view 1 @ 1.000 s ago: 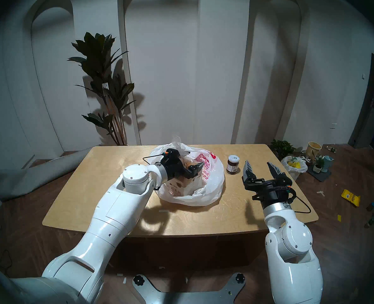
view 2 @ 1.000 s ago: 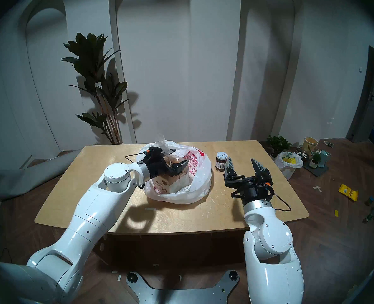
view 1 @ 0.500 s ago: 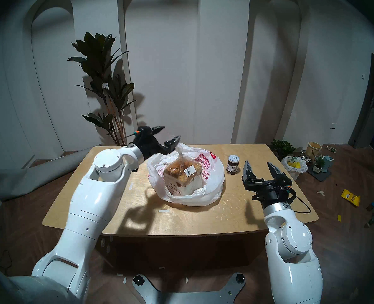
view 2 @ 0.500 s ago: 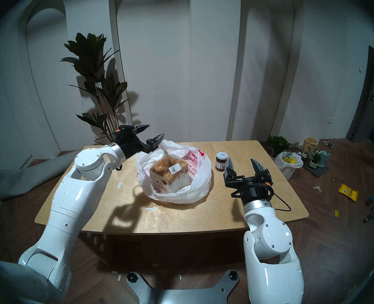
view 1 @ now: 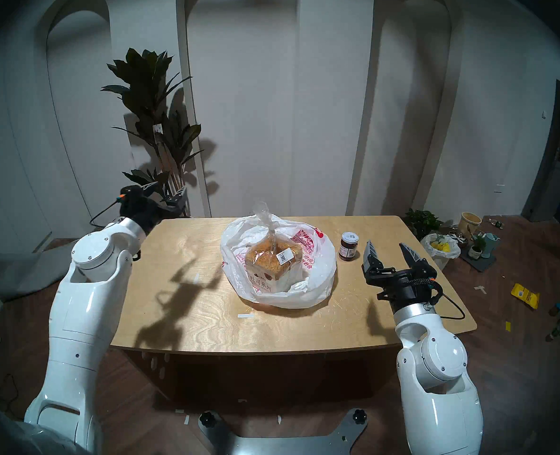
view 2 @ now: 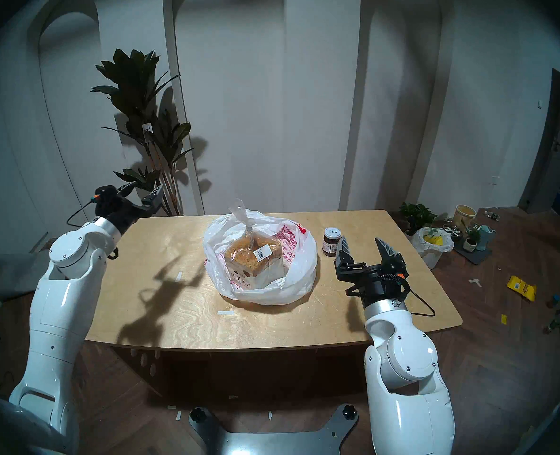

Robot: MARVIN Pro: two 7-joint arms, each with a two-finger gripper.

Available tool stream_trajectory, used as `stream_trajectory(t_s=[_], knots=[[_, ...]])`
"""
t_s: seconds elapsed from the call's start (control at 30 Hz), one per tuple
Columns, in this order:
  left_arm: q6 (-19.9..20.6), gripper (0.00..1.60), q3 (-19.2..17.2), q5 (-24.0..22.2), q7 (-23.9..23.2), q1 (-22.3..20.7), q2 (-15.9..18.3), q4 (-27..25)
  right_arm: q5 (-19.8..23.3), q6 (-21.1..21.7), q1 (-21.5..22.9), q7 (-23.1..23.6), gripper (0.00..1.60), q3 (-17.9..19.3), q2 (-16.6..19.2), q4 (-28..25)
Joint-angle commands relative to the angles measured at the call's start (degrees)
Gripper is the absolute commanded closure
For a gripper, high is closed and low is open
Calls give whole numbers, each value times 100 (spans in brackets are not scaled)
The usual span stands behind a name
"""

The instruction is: Bag the groceries: heavy items first, fragile items on top

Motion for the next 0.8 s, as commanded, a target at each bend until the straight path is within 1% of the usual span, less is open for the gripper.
stream_trajectory(t_s=[0.0,0.07,0.13,0.17,0.2,0.23,0.27,0.3,0.4,0.43,0.47,0.5,0.67,0.77], knots=[[65,0,-441,-256,132,608,-434,-506,-23,-10,144,-5,0,-27,4,-85],[77,0,-553,-327,149,856,-539,-724,-41,3,303,-36,0,-16,6,-49],[91,0,-602,-358,141,959,-620,-821,-53,18,494,-64,0,23,24,26],[96,0,-636,-379,156,1096,-660,-932,-75,30,608,-80,0,45,40,75],[118,0,-648,-378,151,1105,-708,-950,-78,39,670,-93,0,61,51,102],[128,0,-676,-398,159,1273,-739,-1084,-106,57,791,-122,0,86,63,164],[144,0,-692,-396,162,1287,-792,-1113,-110,60,778,-138,0,102,82,150],[150,0,-714,-402,172,1415,-815,-1226,-126,83,881,-173,0,129,92,212],[163,0,-729,-369,160,1627,-862,-1432,-122,147,1029,-242,0,186,144,309],[167,0,-724,-356,170,1844,-832,-1626,-131,194,1221,-262,0,210,159,471],[182,0,-678,-282,96,1693,-855,-1483,-122,192,1047,-278,0,209,232,423],[194,0,-679,-273,145,1911,-835,-1692,-133,244,1247,-286,0,221,238,602],[204,0,-743,-243,183,2218,-868,-1968,-176,376,1514,-305,0,187,447,1131],[210,0,-771,-204,194,2309,-899,-2061,-202,414,1642,-320,0,151,554,1407]])
